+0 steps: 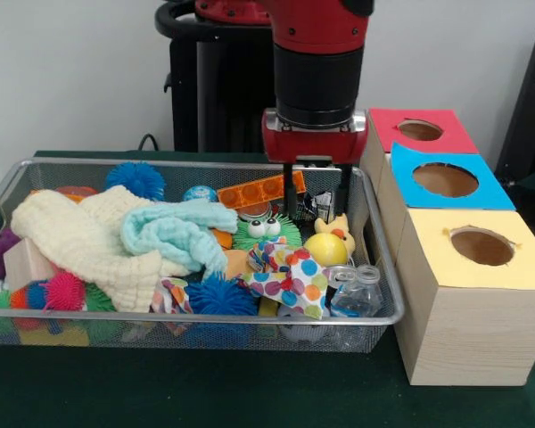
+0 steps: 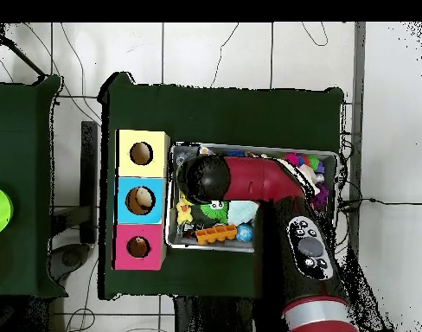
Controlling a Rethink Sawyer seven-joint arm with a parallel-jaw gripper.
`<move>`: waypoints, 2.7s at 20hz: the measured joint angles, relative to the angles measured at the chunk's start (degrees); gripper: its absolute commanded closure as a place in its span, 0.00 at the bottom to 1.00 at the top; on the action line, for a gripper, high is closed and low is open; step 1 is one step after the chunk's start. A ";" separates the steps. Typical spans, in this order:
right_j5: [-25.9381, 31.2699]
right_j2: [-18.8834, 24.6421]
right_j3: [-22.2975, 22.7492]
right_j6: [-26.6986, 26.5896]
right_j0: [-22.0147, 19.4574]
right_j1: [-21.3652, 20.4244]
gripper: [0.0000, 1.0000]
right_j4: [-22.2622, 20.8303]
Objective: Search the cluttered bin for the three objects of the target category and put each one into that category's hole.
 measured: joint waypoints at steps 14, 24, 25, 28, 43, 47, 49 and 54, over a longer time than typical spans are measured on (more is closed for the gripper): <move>-3.75 -0.82 0.25 0.00 4.82 3.19 0.00 0.01; -4.05 -3.30 0.53 0.00 7.53 3.47 0.00 0.01; -4.11 -3.50 0.56 0.00 7.55 3.47 0.00 0.02; -4.53 -4.24 0.63 0.00 7.56 3.47 0.00 0.02; -7.81 -6.45 3.44 0.00 7.59 3.50 0.00 0.04; -8.99 -7.32 4.67 0.00 8.18 3.95 0.00 0.05; -9.43 -7.58 5.04 0.00 8.46 4.11 0.00 0.05; -11.33 -8.53 6.38 0.00 9.60 4.47 0.00 0.05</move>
